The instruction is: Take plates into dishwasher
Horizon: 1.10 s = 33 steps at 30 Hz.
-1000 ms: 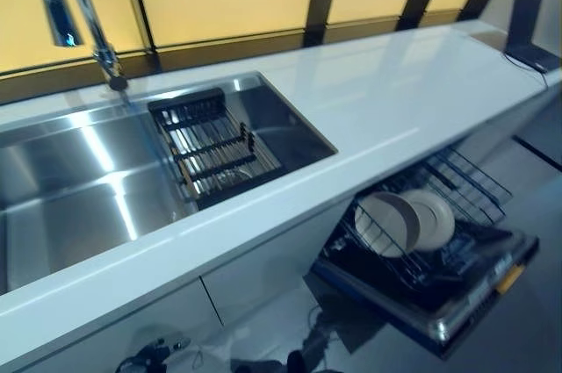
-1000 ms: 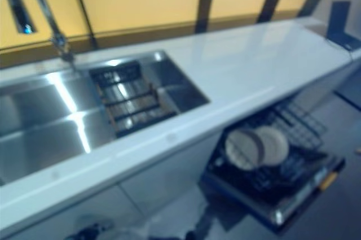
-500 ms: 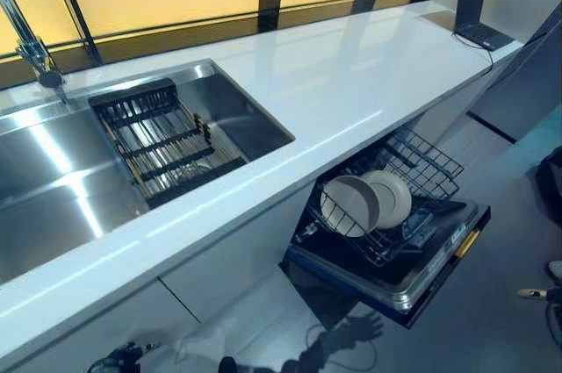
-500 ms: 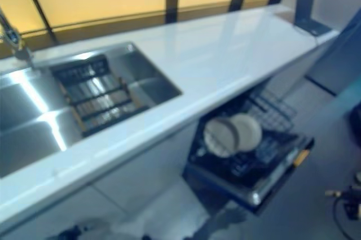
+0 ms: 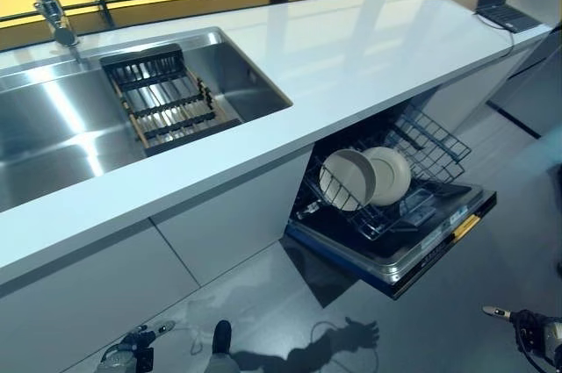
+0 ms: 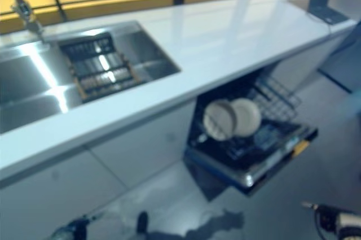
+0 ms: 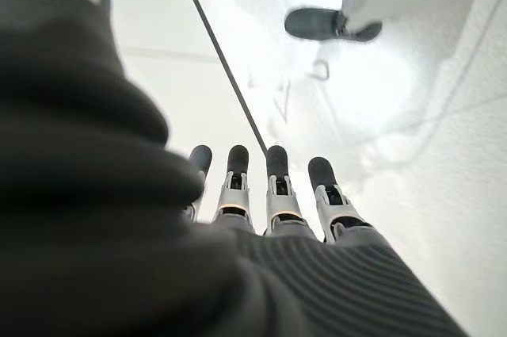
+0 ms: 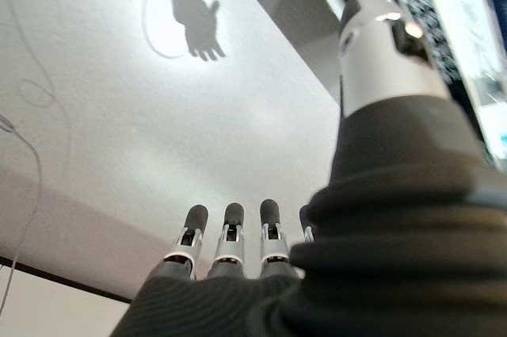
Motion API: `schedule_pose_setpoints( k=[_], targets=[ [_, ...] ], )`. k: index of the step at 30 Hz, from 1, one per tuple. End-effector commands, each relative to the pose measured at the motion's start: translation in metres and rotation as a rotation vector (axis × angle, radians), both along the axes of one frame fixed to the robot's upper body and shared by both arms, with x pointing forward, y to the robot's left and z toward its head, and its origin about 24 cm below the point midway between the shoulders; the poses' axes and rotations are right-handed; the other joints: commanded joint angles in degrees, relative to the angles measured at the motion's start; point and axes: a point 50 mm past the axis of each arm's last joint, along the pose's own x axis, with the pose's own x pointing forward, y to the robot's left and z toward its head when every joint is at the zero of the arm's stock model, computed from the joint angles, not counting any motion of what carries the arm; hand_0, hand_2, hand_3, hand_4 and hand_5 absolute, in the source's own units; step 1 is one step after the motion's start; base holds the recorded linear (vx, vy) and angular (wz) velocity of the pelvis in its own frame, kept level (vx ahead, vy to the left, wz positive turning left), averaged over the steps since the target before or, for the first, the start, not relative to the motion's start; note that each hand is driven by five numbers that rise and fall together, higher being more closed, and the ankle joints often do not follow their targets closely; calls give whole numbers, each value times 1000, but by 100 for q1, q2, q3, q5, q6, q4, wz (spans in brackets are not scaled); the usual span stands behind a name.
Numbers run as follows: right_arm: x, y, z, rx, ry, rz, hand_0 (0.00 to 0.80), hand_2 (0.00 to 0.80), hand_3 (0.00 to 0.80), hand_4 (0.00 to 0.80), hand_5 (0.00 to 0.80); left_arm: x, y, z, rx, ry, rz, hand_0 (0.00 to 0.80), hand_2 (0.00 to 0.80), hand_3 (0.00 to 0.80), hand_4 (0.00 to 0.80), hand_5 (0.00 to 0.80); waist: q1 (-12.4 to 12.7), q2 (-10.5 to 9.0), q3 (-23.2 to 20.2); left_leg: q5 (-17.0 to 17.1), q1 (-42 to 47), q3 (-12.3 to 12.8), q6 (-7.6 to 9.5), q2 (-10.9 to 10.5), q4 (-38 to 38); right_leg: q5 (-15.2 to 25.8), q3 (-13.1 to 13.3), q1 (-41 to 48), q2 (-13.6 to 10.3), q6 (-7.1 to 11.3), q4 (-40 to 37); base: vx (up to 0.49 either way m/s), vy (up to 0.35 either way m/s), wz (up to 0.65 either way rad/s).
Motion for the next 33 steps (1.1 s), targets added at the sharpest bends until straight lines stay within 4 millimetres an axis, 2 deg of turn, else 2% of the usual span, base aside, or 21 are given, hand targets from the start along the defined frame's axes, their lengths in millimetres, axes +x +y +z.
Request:
schedule_pose_setpoints(
  k=[1,3,4,6,7,10,11,12,13,14,15,18,19,20,21,22,23,24,25,29,33],
  targets=[
    [10,-10,15,-54,-72,-12,0,0,0,0,0,-16,6,-3,-18,-10,112,0,0,0,0,0,165,109,275,-368,-121,100,264,-273,-503,-493,-94,238,397,-609,547,-229,-252,24],
    [2,-7,8,-30,-68,-38,0,0,0,0,0,-33,1,-11,-41,21,114,0,0,0,0,0,104,164,327,-392,-95,367,220,-238,-503,-350,-157,299,474,-612,394,-197,-209,33],
    [-5,-6,1,-14,-72,-63,0,0,0,0,0,-39,-4,-16,-51,35,110,0,0,0,0,0,48,164,341,-341,-89,596,203,-238,-257,-229,-194,386,470,-614,212,-126,-163,41],
    [-13,0,-8,24,-94,-109,0,0,0,0,0,-41,-10,-19,-71,38,117,0,0,0,0,0,18,90,352,-855,-34,1058,269,-182,779,22,-187,584,346,-601,-210,-77,-97,38],
    [-17,2,-14,39,-112,-154,0,0,0,0,0,-36,-14,-20,-82,37,107,0,0,0,0,0,-35,27,308,-1334,31,1324,439,-163,1592,166,-235,617,240,-590,-443,-51,-22,31],
    [-27,1,-19,29,-153,-241,0,0,0,0,0,-25,-20,-20,-84,29,61,0,0,0,0,0,-155,33,143,-2203,441,1606,735,-262,2538,331,-231,550,181,-467,-692,-6,64,27],
    [-28,0,-18,25,-156,-247,0,0,0,0,0,-24,-21,-20,-83,28,53,0,0,0,0,0,-169,46,122,-2251,516,1594,745,-306,2584,338,-221,522,190,-451,-699,8,188,46],
    [-30,-5,-14,-10,-153,-235,0,0,0,0,0,-19,-23,-19,-83,18,40,0,0,0,0,0,-231,147,12,-2493,1079,1494,795,-550,2090,315,-168,397,268,-343,-605,-15,207,57],
    [-28,-5,-12,-4,-167,-243,0,0,0,0,0,-16,-22,-17,-83,7,29,0,0,0,0,0,-333,270,-57,-2119,1560,1392,681,-672,820,320,-187,288,384,-277,-535,-68,217,60],
    [-26,-4,-11,4,-182,-255,0,0,0,0,0,-13,-22,-15,-82,-1,10,0,0,0,0,0,-378,316,-48,-1965,1626,1197,679,-792,394,371,-170,165,433,-218,-475,-167,104,47],
    [-24,0,-13,13,-192,-258,0,0,0,0,0,-9,-21,-14,-77,-8,-16,0,0,0,0,0,-349,307,-2,-1964,1535,1047,703,-884,364,485,-213,50,441,-137,-484,-235,14,38],
    [-14,1,-9,17,-239,-270,0,0,0,0,0,-9,-16,-12,-56,-12,-41,0,0,0,0,0,-266,318,163,-1802,1544,909,739,-871,-53,430,-327,-316,406,-49,153,-257,-40,3],
    [-9,1,-8,23,-251,-261,0,0,0,0,0,-13,-11,-11,-49,-14,-2,0,0,0,0,0,-193,333,180,-1721,1515,989,778,-824,-133,445,-496,-332,190,9,274,-204,-49,-18],
    [-5,2,-7,25,-261,-257,0,0,0,0,0,-17,-7,-10,-48,-17,33,0,0,0,0,0,-150,352,190,-1700,1509,1018,829,-787,-152,541,-464,-307,37,68,205,-172,-65,-24],
    [-3,3,-6,22,-269,-262,0,0,0,0,0,-21,-2,-10,-48,-18,72,0,0,0,0,0,-127,390,198,-1700,1482,1005,895,-750,-142,724,-348,-288,-114,117,49,-188,-54,-41],
    [-3,4,-8,18,-274,-270,0,0,0,0,0,-24,1,-9,-50,-20,99,0,0,0,0,0,-110,448,215,-1676,1406,938,1041,-746,-135,1312,-102,-405,-409,168,-154,-180,-64,-52],
    [-4,5,-10,21,-281,-275,0,0,0,0,0,-25,4,-8,-52,-21,108,0,0,0,0,0,-111,484,241,-1693,1395,881,1092,-720,-127,1530,81,-506,-538,194,-160,-161,-189,-47],
    [-3,6,-12,21,-286,-290,0,0,0,0,0,-27,7,-7,-55,-17,125,0,0,0,0,0,-127,496,244,-1673,1355,900,1091,-619,-124,1286,252,-421,-458,147,-364,-86,-316,-17],
    [-4,9,-15,31,-290,-299,0,0,0,0,0,-29,8,-8,-54,-16,146,0,0,0,0,0,-128,453,227,-1698,1312,979,1058,-559,-54,1250,230,-414,-423,132,-547,-56,-400,-6],
    [-5,20,-26,107,-332,-356,0,0,0,0,0,-28,2,-10,-78,-18,164,0,0,0,0,0,-113,316,158,-1597,1272,1228,900,-318,-12,1037,27,-162,-325,173,-810,9,-348,-10],
    [2,19,-19,111,-383,-399,0,0,0,0,0,-27,-12,-16,-107,-22,102,0,0,0,0,0,-116,311,173,-1463,1194,1189,767,-263,-81,830,-170,-129,-291,112,-770,-32,-189,15]
  ],
)
